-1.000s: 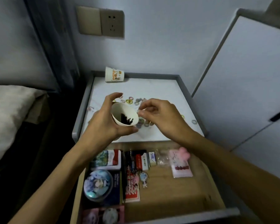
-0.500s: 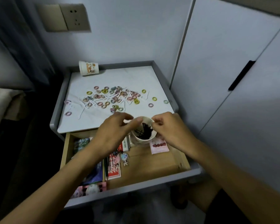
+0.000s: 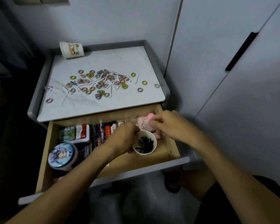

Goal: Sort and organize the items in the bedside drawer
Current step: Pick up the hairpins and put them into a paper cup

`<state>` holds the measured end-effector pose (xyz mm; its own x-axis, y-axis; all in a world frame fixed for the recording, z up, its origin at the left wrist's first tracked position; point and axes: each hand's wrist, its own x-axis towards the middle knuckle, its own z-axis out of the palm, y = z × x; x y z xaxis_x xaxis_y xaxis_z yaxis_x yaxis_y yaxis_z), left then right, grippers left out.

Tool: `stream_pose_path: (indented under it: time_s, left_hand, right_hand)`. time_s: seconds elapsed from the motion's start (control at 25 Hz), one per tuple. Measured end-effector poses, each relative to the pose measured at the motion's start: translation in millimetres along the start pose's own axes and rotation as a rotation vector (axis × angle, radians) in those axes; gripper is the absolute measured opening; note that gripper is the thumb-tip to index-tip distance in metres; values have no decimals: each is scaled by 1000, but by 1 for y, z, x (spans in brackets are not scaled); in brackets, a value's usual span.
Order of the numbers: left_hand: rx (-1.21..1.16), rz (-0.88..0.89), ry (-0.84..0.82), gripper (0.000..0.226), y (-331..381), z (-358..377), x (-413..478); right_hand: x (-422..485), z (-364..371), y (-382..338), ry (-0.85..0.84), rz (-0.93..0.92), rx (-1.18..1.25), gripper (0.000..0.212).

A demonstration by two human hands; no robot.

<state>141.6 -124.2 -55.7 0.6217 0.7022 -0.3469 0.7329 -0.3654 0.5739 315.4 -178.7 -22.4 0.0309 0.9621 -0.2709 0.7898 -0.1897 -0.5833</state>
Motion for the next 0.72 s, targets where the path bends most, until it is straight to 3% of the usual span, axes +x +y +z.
stream_pose_path:
  time_s: [0.2,0.36,0.72]
  left_hand:
    - [55,-24,-34,21,-3,40,23]
    - [73,-20,-6,22,-1,59,35]
    - [-8,22,-117,26,14,61,35]
  right_hand:
    - [4,-9,19,97,91,-116,29]
    - [10,-8,24,98,148,-136,32]
    - [15,-3,23,87,145,-169,28]
